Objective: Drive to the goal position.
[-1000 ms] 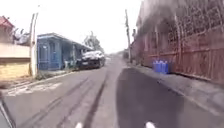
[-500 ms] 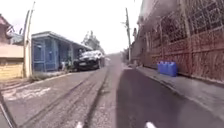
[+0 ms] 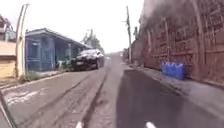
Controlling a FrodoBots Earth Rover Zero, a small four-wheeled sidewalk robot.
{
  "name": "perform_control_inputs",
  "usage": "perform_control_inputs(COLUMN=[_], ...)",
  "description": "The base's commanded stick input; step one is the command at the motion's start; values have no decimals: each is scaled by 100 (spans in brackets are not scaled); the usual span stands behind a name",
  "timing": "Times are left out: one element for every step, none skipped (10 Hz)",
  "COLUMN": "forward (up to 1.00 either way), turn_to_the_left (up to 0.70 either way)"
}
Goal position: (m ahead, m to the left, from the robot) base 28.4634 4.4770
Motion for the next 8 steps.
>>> perform_control_inputs(forward=[100, 100, 100, 100, 100, 100, 100, 100], turn_to_the_left=[0, 0, 0, 0, 0, 0, 0, 0])
